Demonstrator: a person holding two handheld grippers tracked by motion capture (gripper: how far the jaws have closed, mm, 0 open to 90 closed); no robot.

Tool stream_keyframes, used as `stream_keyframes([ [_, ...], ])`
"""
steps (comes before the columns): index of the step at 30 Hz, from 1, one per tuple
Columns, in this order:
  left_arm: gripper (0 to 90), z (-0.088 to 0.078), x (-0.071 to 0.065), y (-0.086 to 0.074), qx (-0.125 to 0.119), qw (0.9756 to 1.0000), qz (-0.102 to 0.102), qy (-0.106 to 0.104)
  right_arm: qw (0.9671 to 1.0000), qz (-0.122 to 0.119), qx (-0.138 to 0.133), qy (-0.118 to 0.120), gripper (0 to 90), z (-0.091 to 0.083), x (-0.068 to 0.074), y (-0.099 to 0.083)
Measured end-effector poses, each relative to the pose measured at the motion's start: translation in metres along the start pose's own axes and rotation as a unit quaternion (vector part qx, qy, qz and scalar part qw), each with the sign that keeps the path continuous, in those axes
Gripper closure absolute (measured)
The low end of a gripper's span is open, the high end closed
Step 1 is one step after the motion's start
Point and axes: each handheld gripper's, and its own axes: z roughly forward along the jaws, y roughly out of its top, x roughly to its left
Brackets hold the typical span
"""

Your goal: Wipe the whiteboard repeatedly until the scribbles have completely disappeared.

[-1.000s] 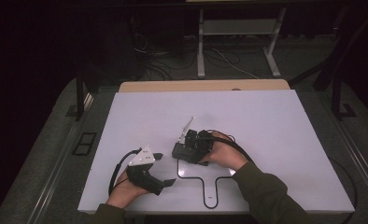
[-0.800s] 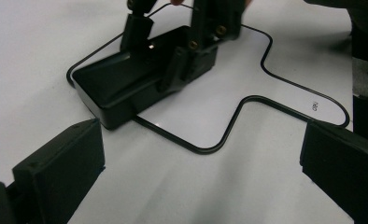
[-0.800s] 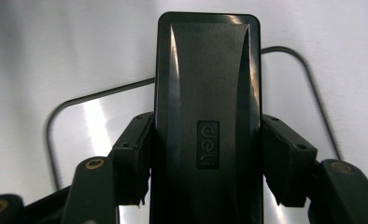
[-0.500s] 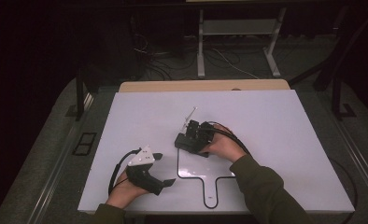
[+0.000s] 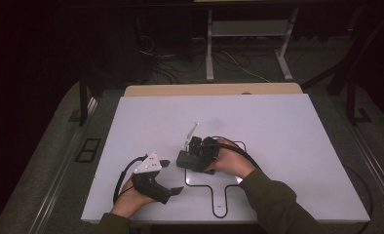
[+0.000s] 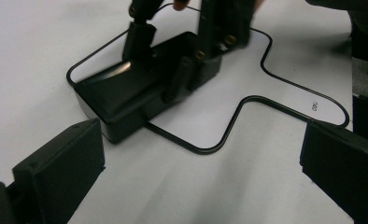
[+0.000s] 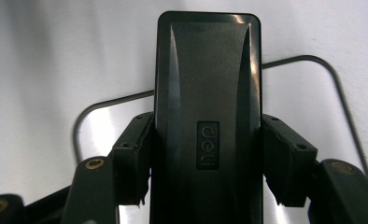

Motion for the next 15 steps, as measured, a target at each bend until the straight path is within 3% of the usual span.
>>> stream_keyframes([
  [4,0.0,0.0,-0.001,0.0,0.0,1.0,0.0,0.0,1.0,0.009,-0.001,0.004,38.7,0.0,-0.004,0.0],
  [15,0.0,-0.001,0.0,-0.001,0.0,1.0,0.0,0.0,0.9972,0.07,-0.007,-0.024,38.7,0.0,-0.045,-0.006],
])
